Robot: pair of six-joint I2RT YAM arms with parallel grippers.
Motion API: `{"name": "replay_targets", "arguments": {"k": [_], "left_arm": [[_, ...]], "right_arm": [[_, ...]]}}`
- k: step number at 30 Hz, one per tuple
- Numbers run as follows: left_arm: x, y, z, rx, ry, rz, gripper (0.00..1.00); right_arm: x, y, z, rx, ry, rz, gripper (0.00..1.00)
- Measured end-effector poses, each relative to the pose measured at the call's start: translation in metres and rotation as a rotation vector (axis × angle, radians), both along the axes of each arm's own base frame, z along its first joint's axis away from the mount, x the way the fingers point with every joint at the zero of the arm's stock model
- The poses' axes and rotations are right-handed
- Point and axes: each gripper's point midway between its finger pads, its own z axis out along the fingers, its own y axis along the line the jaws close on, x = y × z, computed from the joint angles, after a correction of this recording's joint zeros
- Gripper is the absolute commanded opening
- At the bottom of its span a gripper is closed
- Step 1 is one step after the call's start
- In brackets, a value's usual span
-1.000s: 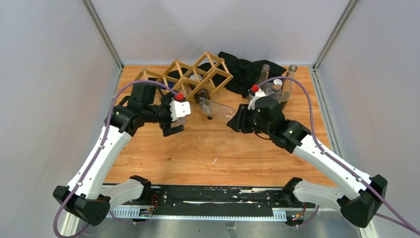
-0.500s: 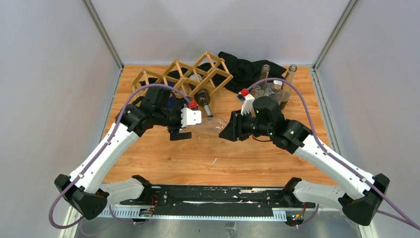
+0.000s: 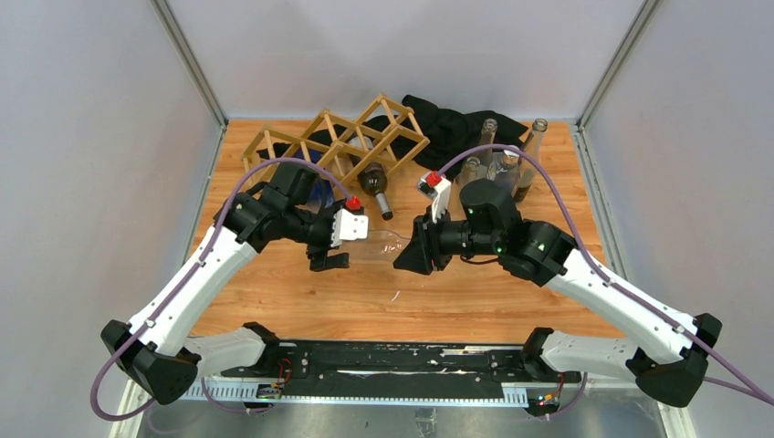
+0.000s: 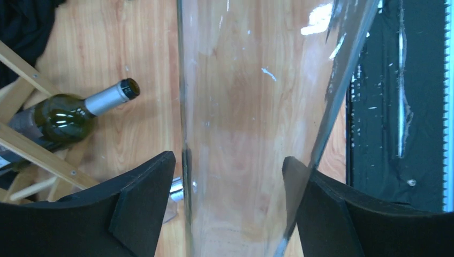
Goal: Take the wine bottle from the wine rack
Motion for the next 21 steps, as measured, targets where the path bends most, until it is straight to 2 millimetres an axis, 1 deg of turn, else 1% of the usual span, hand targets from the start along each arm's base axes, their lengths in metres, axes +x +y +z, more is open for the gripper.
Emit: {"name": "replay_targets", "arguments": {"k": [2, 3, 4, 5, 6, 7, 8, 9, 10, 12, 15, 18, 19, 21], "left_arm": [[-0.004, 0.0, -0.001, -0.001, 0.018, -0.008, 0.47], [-0.007, 0.0, -0.002, 0.001, 0.023, -0.018, 0.36], [-0.009, 0.0, -0.003, 0.003, 0.036, -0.019, 0.21], [-0.01, 0.0, -0.003, 0.0, 0.04, -0.02, 0.08], [-0.011, 0.0, -0.002, -0.002, 0.044, -0.022, 0.0], [-0.012, -0.001, -0.003, -0.002, 0.048, -0.024, 0.0], [-0.012, -0.001, -0.003, -0.002, 0.051, -0.022, 0.0], [-0.013, -0.001, -0.003, -0.004, 0.059, -0.02, 0.0], [-0.013, -0.001, -0.003, -0.006, 0.069, -0.016, 0.0], [-0.016, -0.002, -0.003, -0.012, 0.092, -0.009, 0.0], [-0.02, -0.004, -0.001, -0.03, 0.121, -0.004, 0.0], [-0.024, -0.009, 0.007, -0.062, 0.159, 0.012, 0.0], [-0.025, -0.01, 0.011, -0.076, 0.171, 0.019, 0.0], [-0.025, -0.016, 0.02, -0.115, 0.193, 0.037, 0.0]], "right_arm": [[-0.002, 0.0, 0.001, -0.005, -0.018, 0.014, 0.02], [-0.001, 0.0, 0.002, -0.008, -0.029, 0.014, 0.09], [0.0, 0.0, 0.003, -0.008, -0.036, 0.015, 0.23], [-0.001, 0.0, 0.004, -0.012, -0.037, 0.02, 0.39], [-0.001, -0.001, 0.004, -0.014, -0.04, 0.019, 0.53], [-0.002, 0.0, 0.004, -0.014, -0.042, 0.021, 0.64], [-0.001, 0.0, 0.004, -0.014, -0.042, 0.019, 0.74], [0.0, 0.0, 0.004, -0.014, -0.05, 0.011, 0.81], [0.002, 0.0, 0.007, -0.004, -0.059, 0.002, 0.87], [0.007, -0.001, 0.013, 0.026, -0.084, -0.03, 0.9], [0.01, -0.009, 0.019, 0.078, -0.119, -0.088, 0.92], [0.011, -0.018, 0.027, 0.14, -0.149, -0.14, 0.94], [0.012, -0.022, 0.035, 0.177, -0.166, -0.162, 0.94], [0.012, -0.025, 0.042, 0.208, -0.182, -0.178, 0.94]]}}
